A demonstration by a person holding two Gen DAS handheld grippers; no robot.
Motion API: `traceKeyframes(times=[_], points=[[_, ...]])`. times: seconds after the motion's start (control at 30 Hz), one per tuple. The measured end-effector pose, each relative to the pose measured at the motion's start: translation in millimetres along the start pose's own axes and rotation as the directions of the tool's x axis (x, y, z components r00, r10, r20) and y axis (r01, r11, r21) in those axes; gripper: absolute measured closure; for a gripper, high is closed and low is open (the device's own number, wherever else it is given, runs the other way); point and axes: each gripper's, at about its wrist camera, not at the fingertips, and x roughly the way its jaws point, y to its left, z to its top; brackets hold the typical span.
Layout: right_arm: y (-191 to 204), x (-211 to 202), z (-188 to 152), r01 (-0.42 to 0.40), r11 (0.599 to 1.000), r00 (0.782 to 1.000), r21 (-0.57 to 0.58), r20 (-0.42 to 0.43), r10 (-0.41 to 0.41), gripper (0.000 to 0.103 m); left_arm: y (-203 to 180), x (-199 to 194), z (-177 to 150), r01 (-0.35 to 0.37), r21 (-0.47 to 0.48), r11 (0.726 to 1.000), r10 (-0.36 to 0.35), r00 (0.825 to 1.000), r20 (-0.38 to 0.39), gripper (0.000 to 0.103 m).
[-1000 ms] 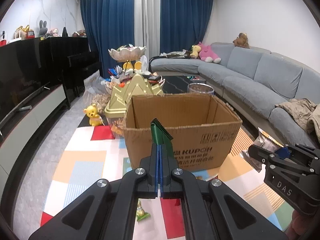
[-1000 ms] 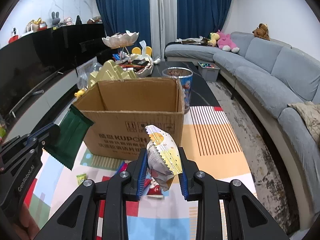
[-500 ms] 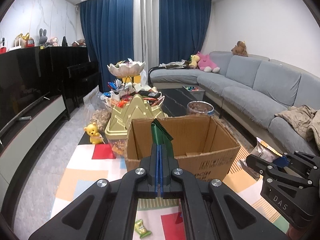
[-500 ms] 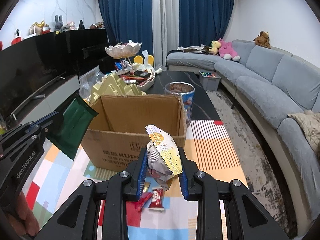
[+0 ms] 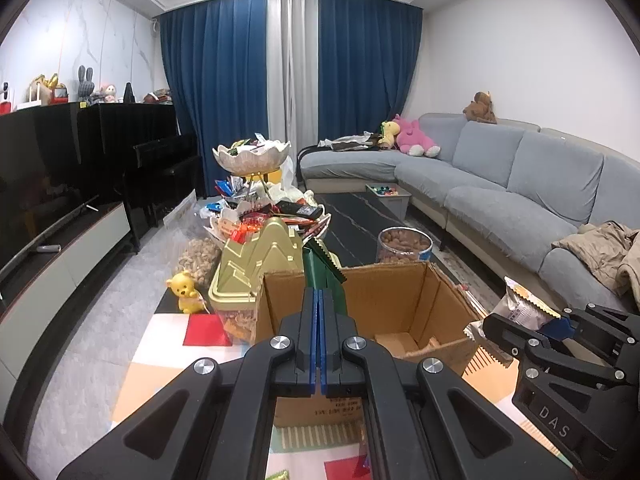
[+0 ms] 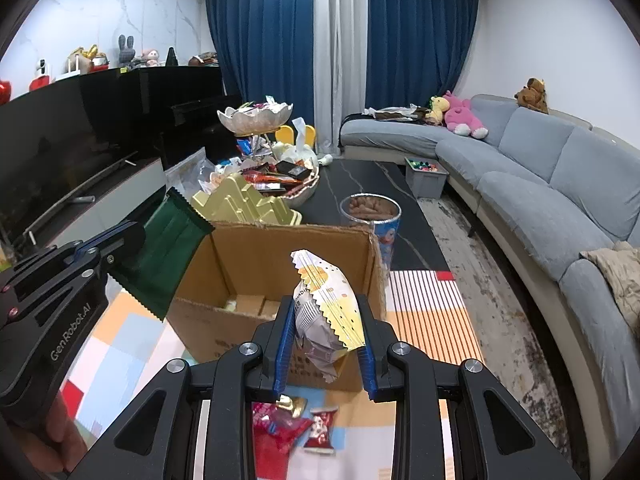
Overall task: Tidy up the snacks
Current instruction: 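Carry the green packet with the left tool while the right tool carries the silver snack over the box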
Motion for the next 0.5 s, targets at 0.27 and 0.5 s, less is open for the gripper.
traceKeyframes(times=[0.27,0.5], points=[[3.2,14.7,13.2,-0.008,1.0,1.0,-0.005,0.007,0.008,0.073,1.8,16.6,10.1,0.0,0.008,1.0,0.0,1.0,0.004,0.1],[6.1,30.8,21.5,-0.013,1.0,1.0,-0.007,0.008,0.013,0.073,4.3,34.0,15.2,-0.001,0.014,1.0,0.001,1.0,-0.001,0.1]])
